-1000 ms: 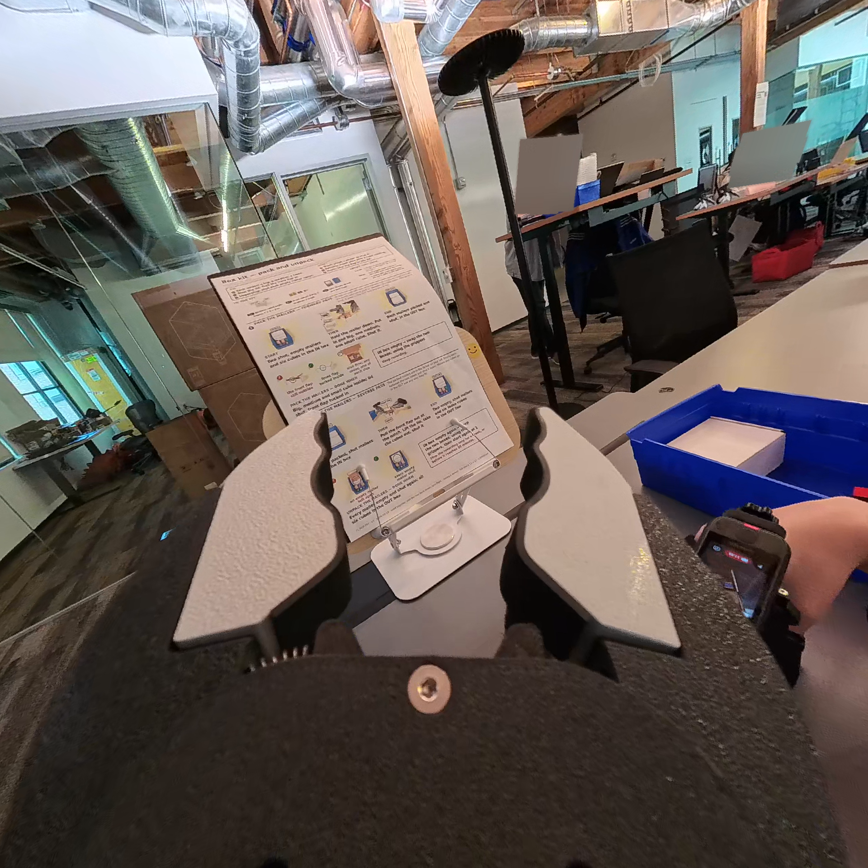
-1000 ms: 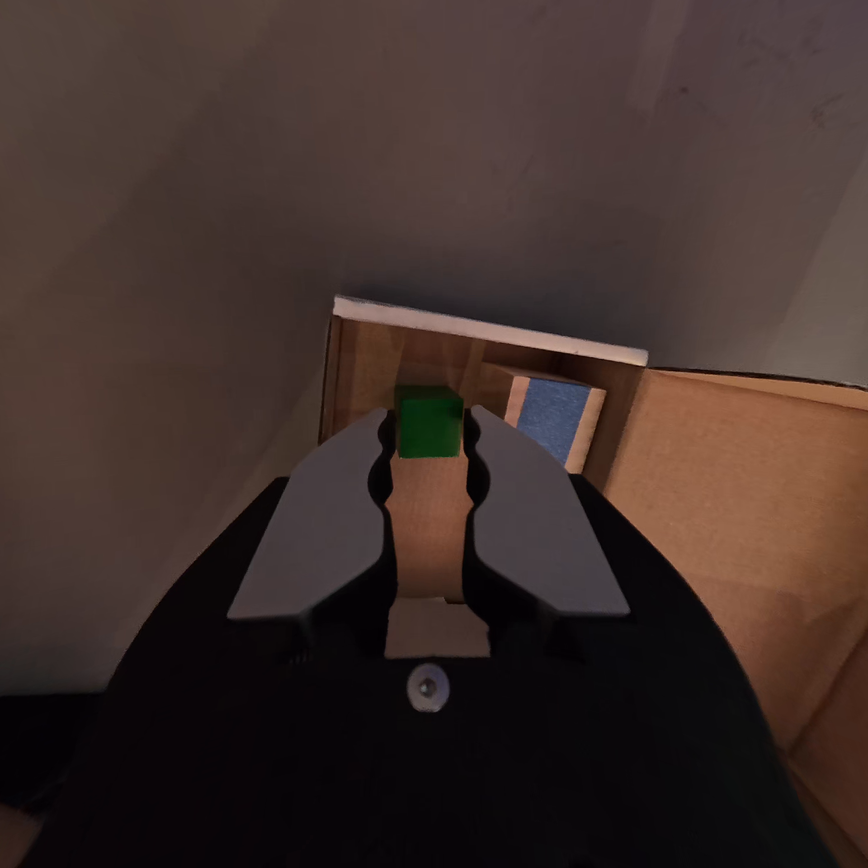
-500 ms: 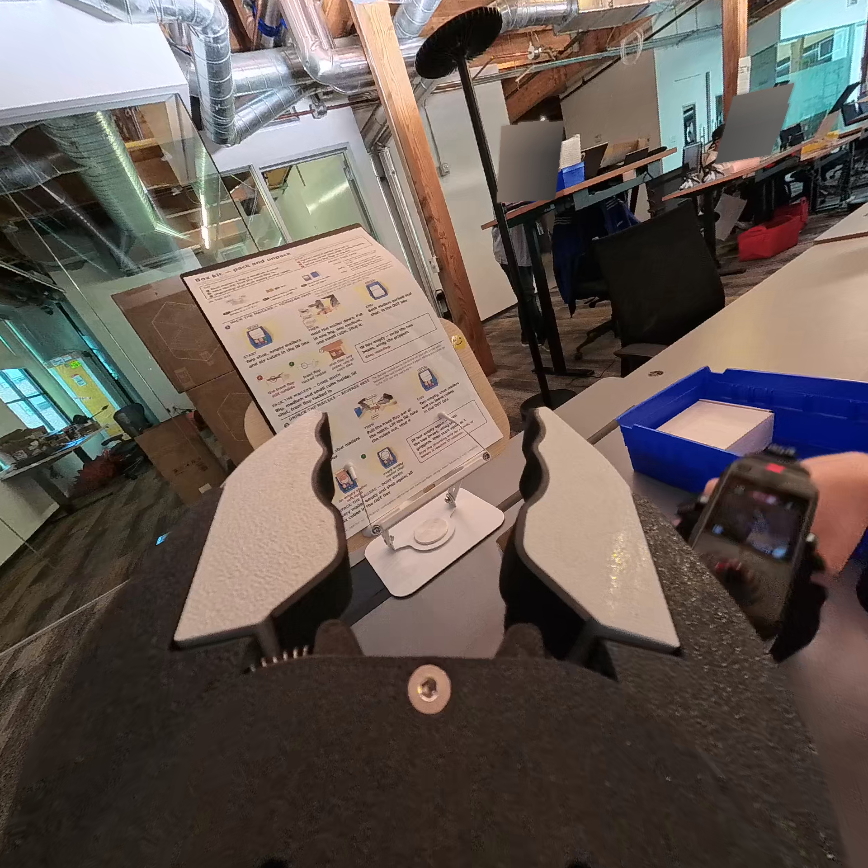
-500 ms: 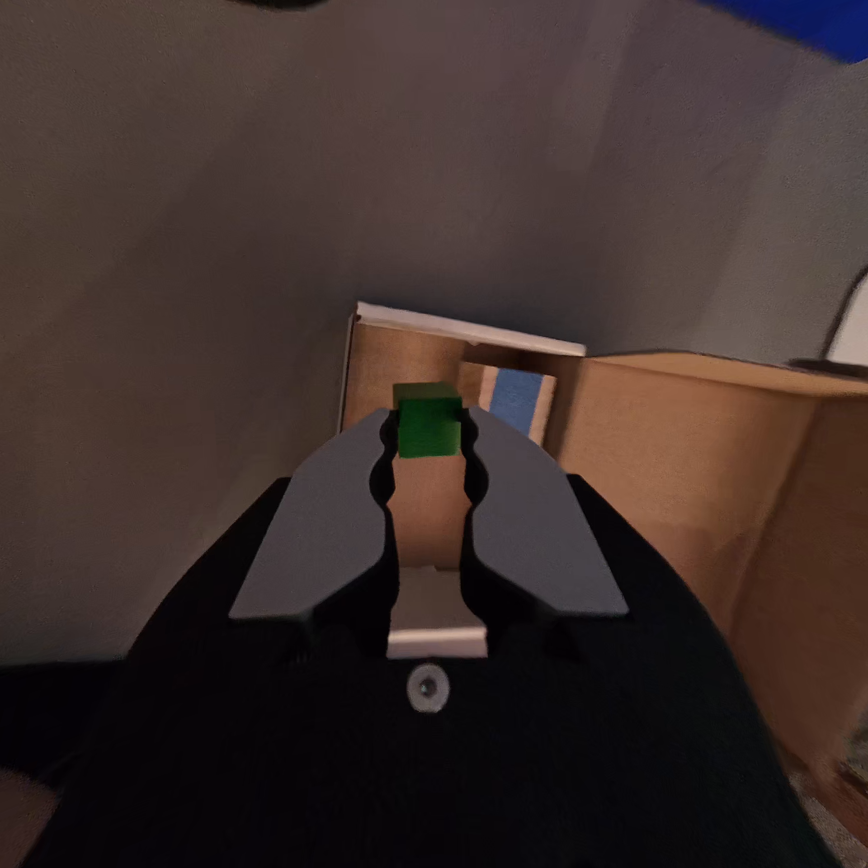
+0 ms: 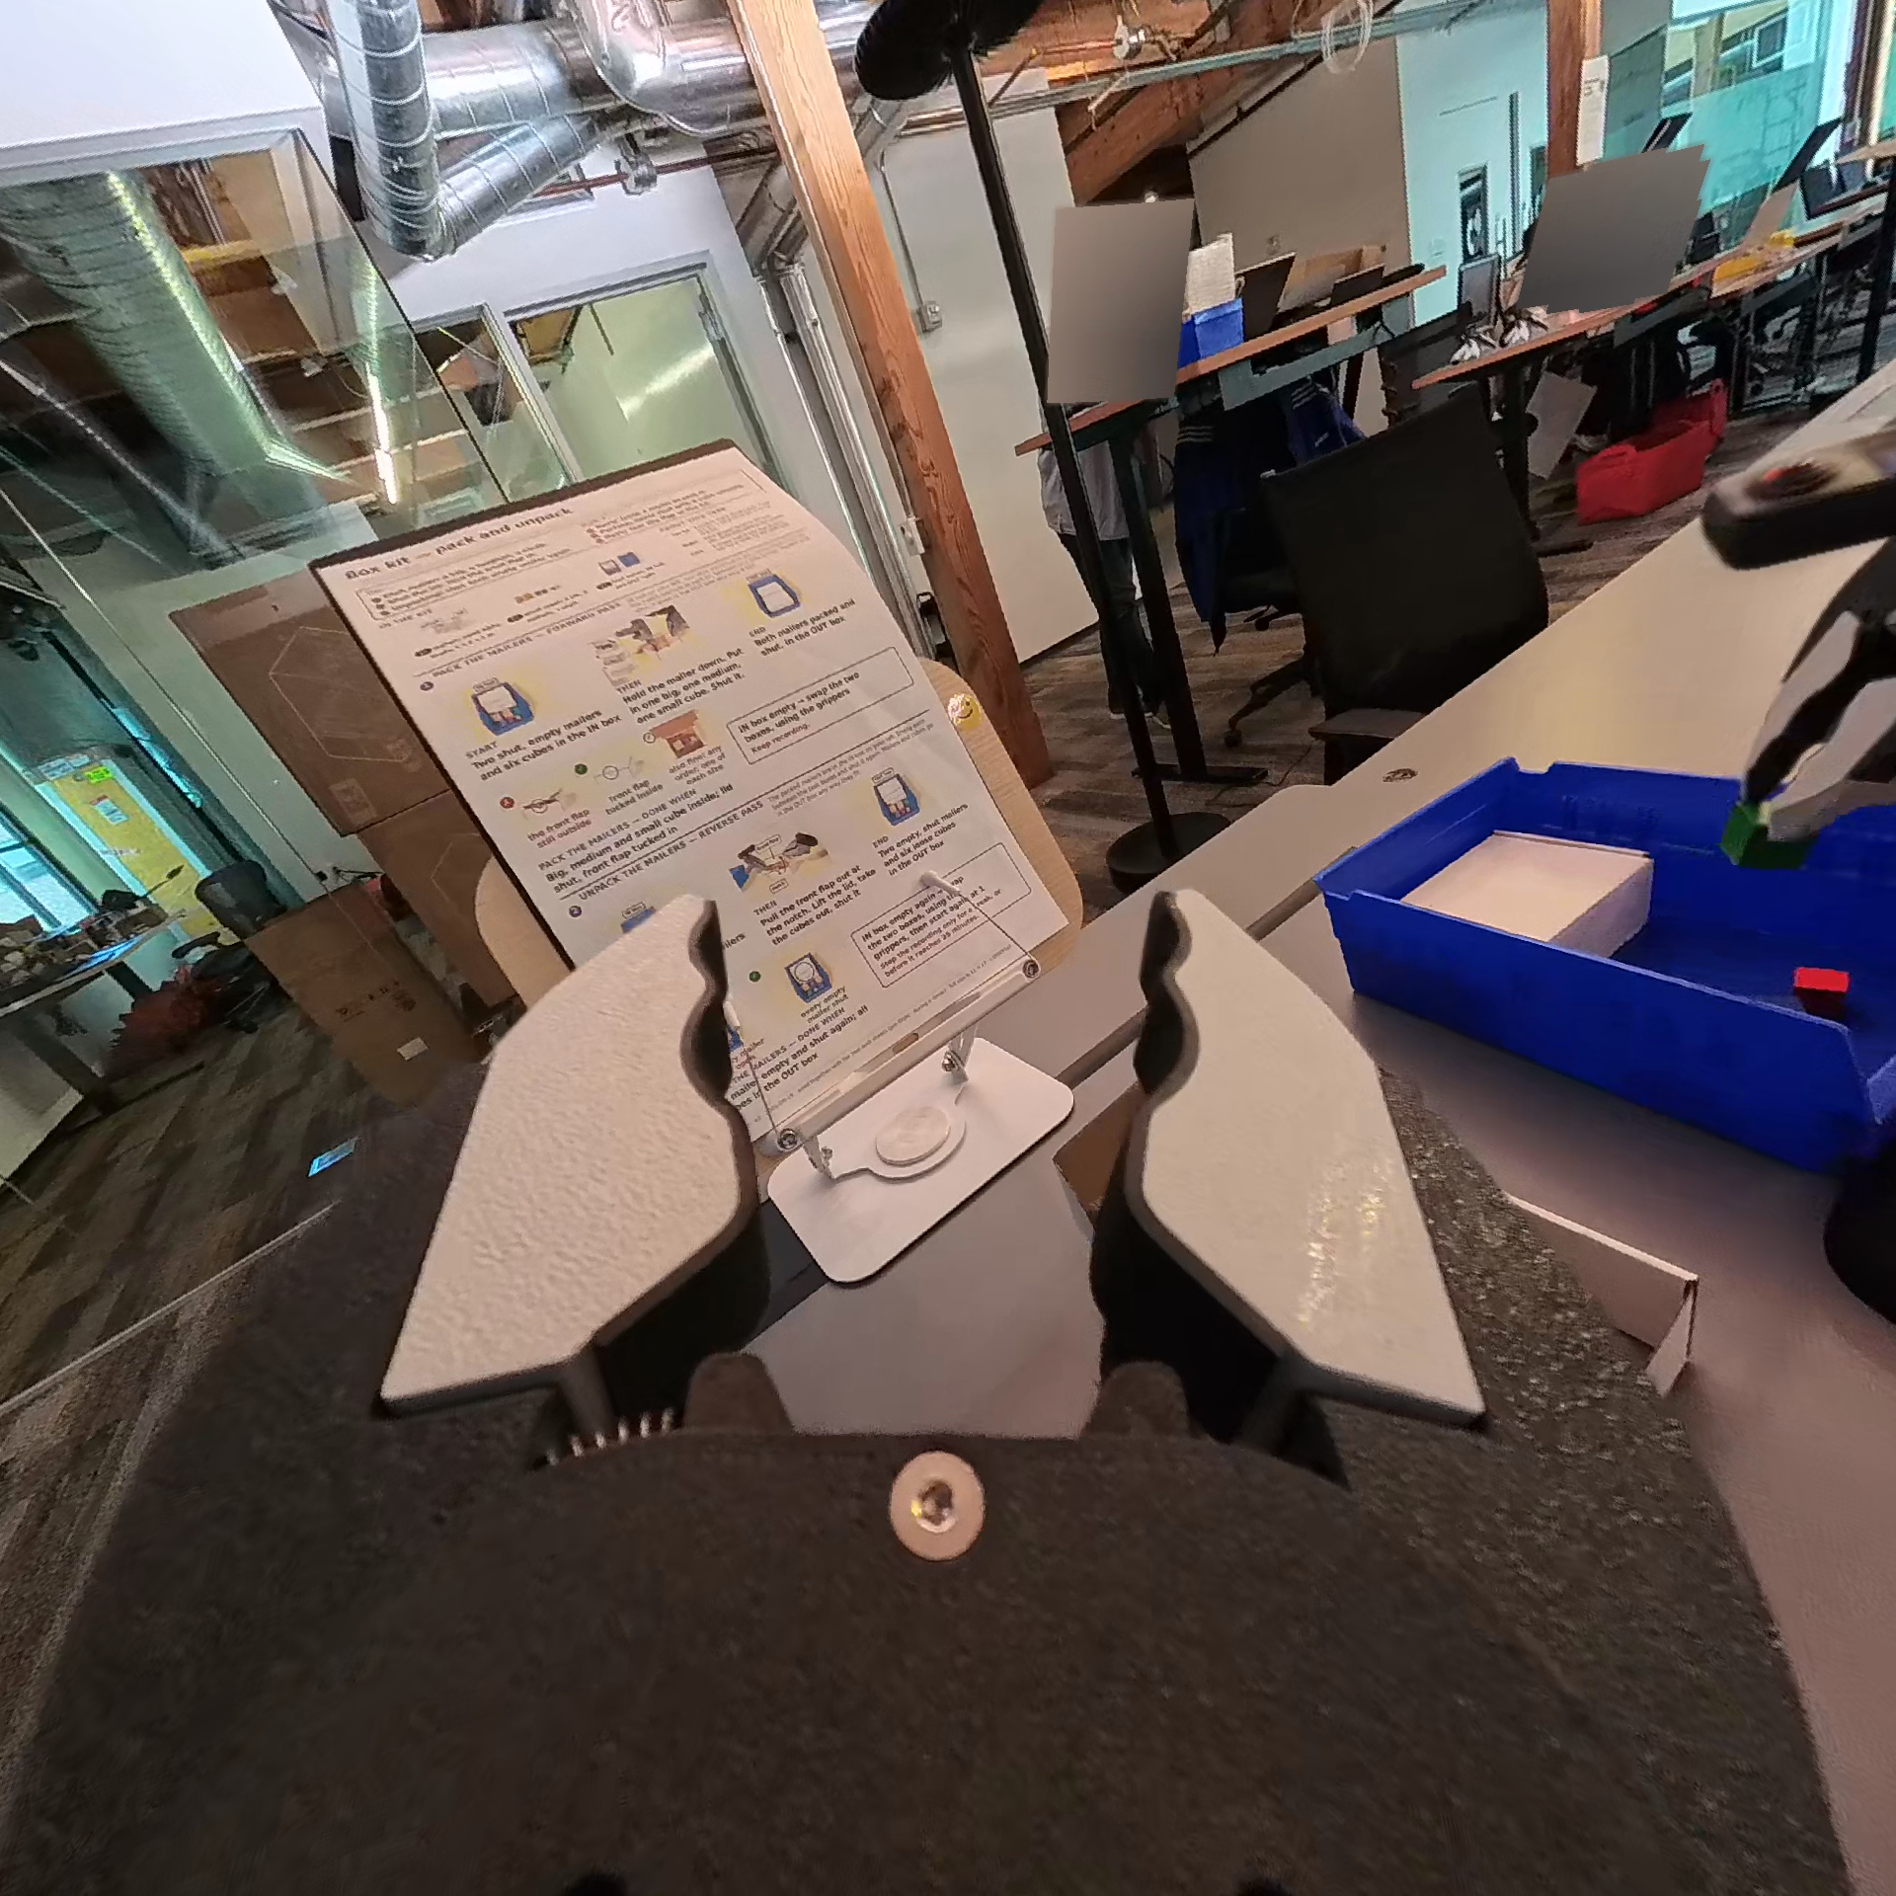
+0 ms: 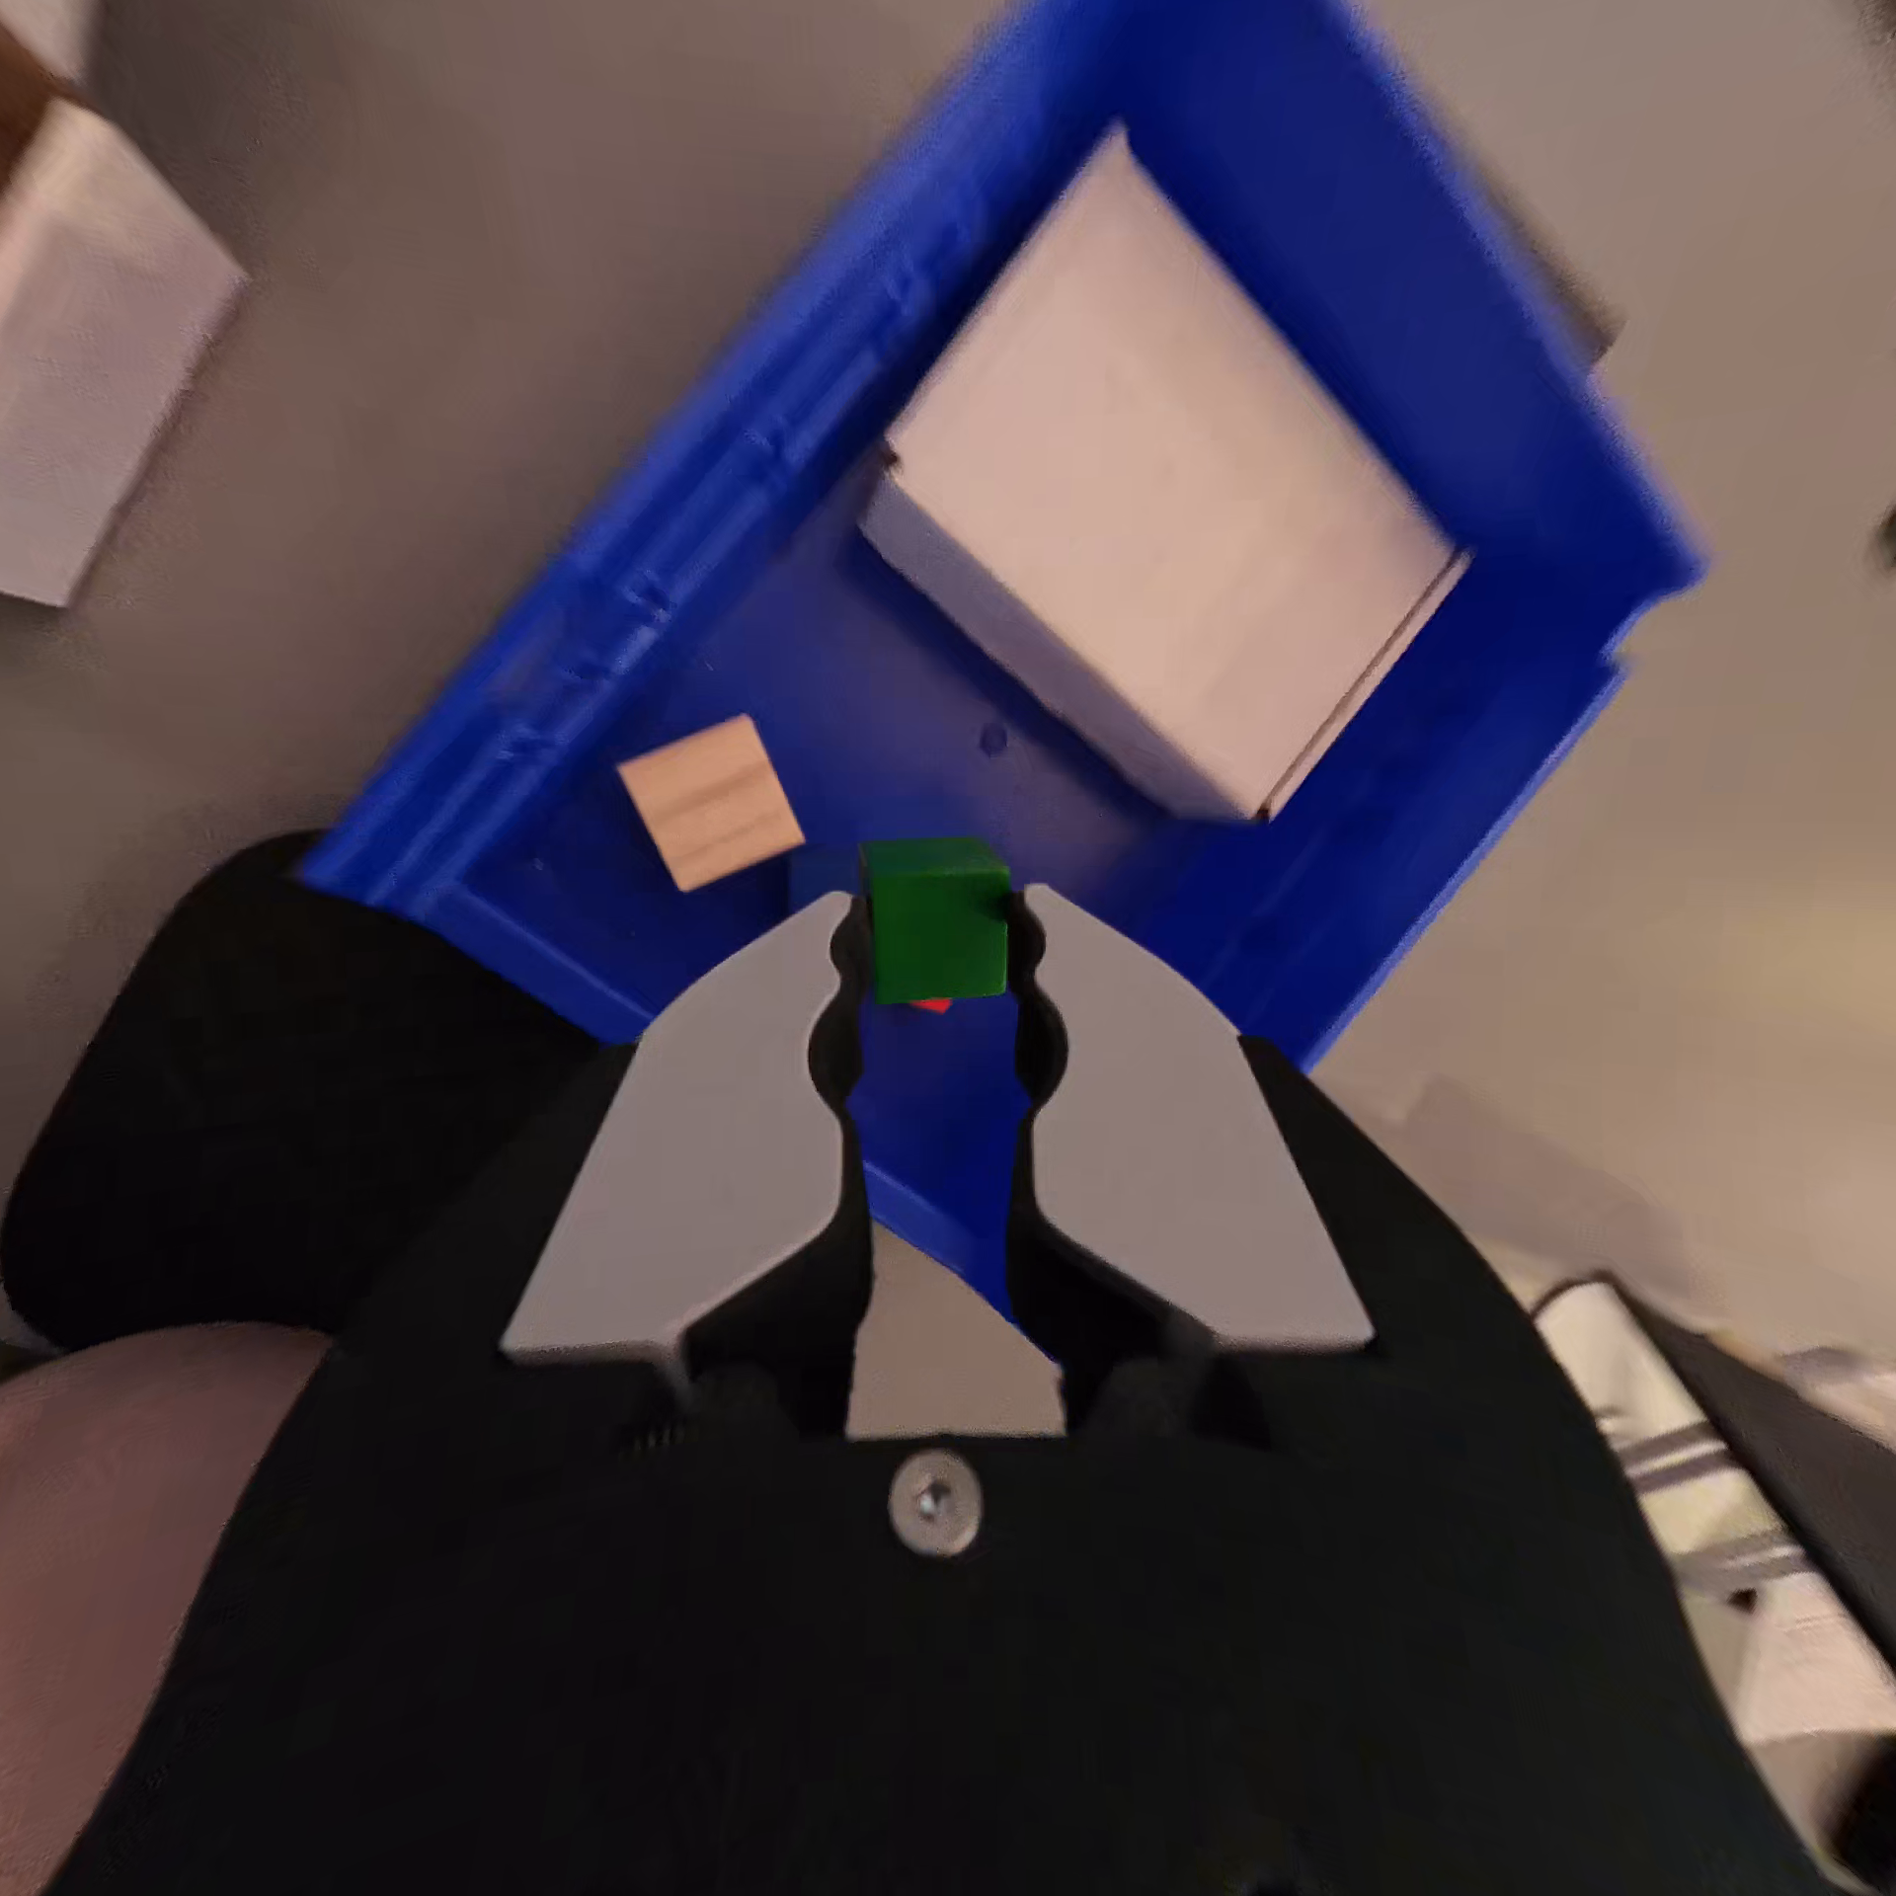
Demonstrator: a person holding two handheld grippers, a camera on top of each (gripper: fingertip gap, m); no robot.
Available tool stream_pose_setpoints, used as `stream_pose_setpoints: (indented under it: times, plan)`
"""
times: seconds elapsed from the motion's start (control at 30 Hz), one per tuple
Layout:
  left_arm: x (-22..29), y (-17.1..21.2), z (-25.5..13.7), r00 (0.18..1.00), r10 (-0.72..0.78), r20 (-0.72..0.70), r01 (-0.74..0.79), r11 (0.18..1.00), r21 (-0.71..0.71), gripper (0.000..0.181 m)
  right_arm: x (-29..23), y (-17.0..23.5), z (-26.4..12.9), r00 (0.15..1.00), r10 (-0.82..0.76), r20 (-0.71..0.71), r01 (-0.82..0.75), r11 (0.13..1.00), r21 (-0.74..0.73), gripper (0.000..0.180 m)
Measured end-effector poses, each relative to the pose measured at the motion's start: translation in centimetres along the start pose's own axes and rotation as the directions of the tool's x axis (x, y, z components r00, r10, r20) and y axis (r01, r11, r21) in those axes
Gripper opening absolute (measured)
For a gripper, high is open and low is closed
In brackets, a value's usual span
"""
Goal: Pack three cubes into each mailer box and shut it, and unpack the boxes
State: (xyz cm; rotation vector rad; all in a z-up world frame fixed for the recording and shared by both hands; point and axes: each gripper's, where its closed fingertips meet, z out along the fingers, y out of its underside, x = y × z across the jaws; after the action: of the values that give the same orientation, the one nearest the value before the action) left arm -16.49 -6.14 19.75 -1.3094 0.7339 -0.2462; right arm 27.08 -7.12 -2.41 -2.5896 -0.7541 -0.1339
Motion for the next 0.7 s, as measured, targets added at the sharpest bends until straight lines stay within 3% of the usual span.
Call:
stream_pose_setpoints:
  times: [0.2, 0.37, 0.7]
  plan:
    - [0.6, 0.3, 0.3, 1.000, 0.023, -0.007, -0.023, 1.000, -0.020, 0.078, 0.8, 2.8, 6.6, 0.978, 0.113, 0.177, -0.082, 0.981, -0.174, 0.028]
    - [0.8, 0.7, 0.4, 1.000, 0.014, -0.024, -0.015, 0.999, -0.040, 0.078, -0.1, 3.2, 10.1, 0.964, 0.092, 0.250, -0.027, 0.967, -0.254, 0.028]
    - [0.7, 0.8, 0.3, 1.000, 0.013, -0.026, -0.014, 0.999, -0.048, 0.078, -0.9, 2.3, 11.6, 0.959, 0.056, 0.276, 0.013, 0.970, -0.241, 0.029]
